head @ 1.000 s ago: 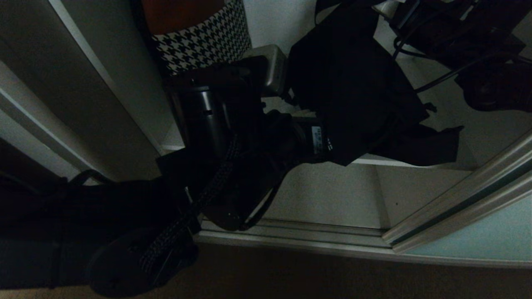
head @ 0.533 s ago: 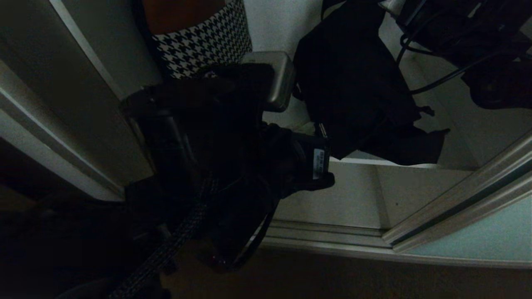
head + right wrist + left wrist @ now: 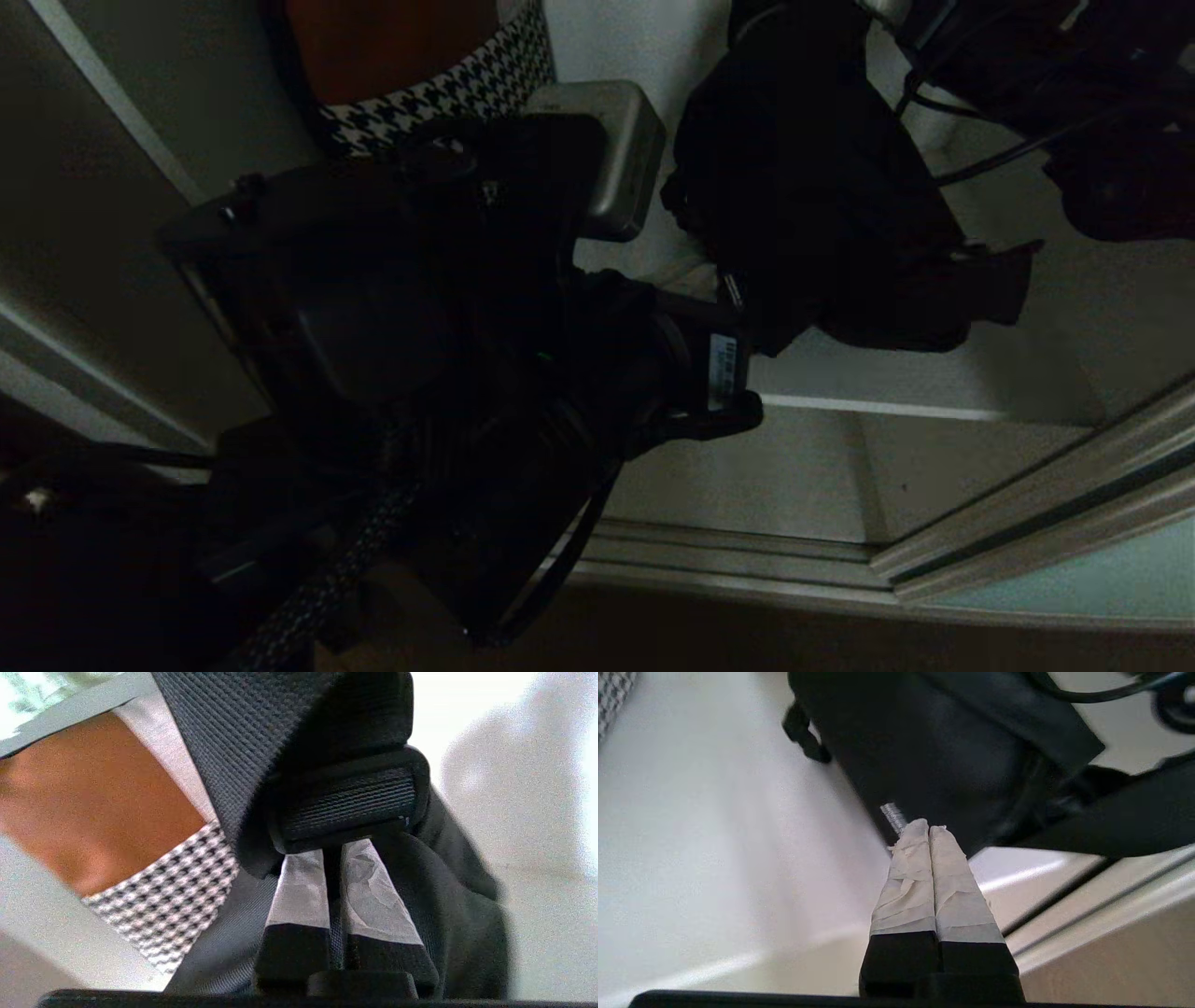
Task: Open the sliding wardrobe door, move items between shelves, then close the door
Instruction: Place the bag on the higher shelf
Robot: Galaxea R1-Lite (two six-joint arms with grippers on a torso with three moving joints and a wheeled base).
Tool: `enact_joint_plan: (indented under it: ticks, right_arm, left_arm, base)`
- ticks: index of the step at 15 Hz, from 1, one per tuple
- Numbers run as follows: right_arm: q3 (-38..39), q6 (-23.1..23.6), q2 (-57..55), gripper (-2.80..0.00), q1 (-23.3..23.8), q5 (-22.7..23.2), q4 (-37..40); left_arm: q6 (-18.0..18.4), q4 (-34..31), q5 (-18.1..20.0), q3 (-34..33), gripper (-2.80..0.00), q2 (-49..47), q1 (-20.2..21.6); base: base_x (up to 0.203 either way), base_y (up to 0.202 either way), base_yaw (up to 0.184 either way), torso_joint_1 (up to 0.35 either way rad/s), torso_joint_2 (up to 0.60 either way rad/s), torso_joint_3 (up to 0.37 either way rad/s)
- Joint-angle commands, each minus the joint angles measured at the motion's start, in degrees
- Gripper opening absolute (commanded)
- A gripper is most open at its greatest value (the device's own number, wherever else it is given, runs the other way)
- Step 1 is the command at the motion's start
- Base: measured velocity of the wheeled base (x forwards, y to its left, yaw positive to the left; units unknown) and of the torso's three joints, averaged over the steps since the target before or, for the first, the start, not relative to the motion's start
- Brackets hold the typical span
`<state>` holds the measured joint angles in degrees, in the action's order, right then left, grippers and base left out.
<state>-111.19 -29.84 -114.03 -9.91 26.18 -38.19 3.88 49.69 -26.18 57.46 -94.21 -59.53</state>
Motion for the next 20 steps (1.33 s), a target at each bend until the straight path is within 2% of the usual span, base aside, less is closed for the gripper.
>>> enact_joint_plan:
  ticks: [1,7,16,18,19,20]
  right_arm:
    - [0.0,-0.1,0.2,-2.80,-0.1,0.2,-0.4]
    - [0.0,-0.1,1.1,-2.80,-0.1,0.3,-2.5]
    - [0.1,-0.2,-0.6,-2.80,-0.3,-0.8,-2.1]
    - [0.4,-0.2,0.2,-2.80,-0.5,-2.6,-1.7]
    - [0.5,0.0,0.2,0.00,-0.5,-3.3,-1.1]
    - [0.4,0.0,0.0,0.00,-0.5,-3.0,-0.8]
  left_arm:
    - [0.0,1.2,0.0,-0.6,-2.80,0.0,0.0]
    - [0.0,3.8,1.8,-2.8,-2.80,-0.3,-0.9]
    - [-0.4,3.9,2.1,-3.5,-2.80,-0.4,-1.3]
    - [-1.0,3.9,2.4,-3.5,-2.80,-0.2,-1.5]
    - [-1.4,3.8,2.5,-3.6,-2.80,-0.2,-1.6]
    - [-1.5,3.9,2.5,-3.7,-2.80,-0.2,-1.6]
  base:
    - [0.123,0.000,0.000,-0.001,0.00,0.005]
    - [0.000,0.000,0.000,0.000,0.00,0.000]
    - [0.000,0.000,0.000,0.000,0.00,0.000]
    - [0.000,0.000,0.000,0.000,0.00,0.000]
    - [0.000,0.000,0.000,0.000,0.00,0.000]
    - [0.000,0.000,0.000,0.000,0.00,0.000]
